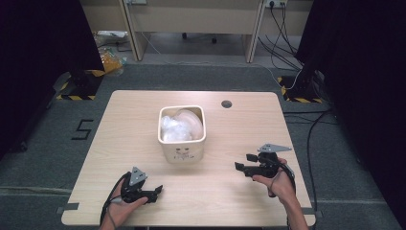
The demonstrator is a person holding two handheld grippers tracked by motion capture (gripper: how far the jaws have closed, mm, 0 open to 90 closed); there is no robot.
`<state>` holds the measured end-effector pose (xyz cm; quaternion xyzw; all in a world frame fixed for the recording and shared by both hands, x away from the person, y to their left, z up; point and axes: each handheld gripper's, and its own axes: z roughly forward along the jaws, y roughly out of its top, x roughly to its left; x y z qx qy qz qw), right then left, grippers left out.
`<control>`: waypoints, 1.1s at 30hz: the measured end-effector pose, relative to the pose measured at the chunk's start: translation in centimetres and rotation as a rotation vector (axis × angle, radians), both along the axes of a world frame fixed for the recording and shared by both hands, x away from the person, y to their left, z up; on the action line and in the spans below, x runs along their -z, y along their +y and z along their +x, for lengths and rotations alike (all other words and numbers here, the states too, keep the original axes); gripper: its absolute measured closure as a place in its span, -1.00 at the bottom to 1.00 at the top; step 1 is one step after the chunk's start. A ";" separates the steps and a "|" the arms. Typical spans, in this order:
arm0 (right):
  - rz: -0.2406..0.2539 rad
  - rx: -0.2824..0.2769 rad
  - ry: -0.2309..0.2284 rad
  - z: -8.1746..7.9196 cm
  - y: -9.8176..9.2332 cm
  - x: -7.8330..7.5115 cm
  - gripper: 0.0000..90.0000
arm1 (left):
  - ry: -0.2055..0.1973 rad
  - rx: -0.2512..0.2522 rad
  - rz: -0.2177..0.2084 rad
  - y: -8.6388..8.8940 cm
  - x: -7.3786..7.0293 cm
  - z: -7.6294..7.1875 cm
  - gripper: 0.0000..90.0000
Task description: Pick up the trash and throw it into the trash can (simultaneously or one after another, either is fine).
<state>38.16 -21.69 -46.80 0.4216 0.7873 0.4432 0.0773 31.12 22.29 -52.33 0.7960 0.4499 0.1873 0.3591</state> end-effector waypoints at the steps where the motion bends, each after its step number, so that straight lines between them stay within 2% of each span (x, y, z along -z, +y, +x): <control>1: -0.008 0.000 -0.001 -0.1 0.0 0.1 -0.33 | 0.000 0.000 0.000 0.0 0.0 0.0 -0.70; 5: -0.022 -0.003 -0.003 -0.5 -0.2 0.7 -0.38 | 0.000 0.000 0.000 0.0 0.0 0.0 -0.70; 11: -0.045 0.025 0.001 -1.2 -0.5 1.4 -0.61 | 0.000 0.000 0.000 0.0 0.0 0.0 -0.70; 19: -0.051 0.019 0.003 -2.2 -0.9 2.3 -0.63 | 0.000 0.000 0.000 0.0 0.0 0.0 -0.70; 24: -0.091 0.018 -0.002 -2.8 -1.0 2.8 -0.62 | 0.000 0.000 0.000 0.0 0.0 0.0 -0.70; 33: -0.127 0.029 0.011 -3.4 -1.5 3.8 -0.61 | 0.000 0.000 0.000 0.0 0.0 0.0 -0.70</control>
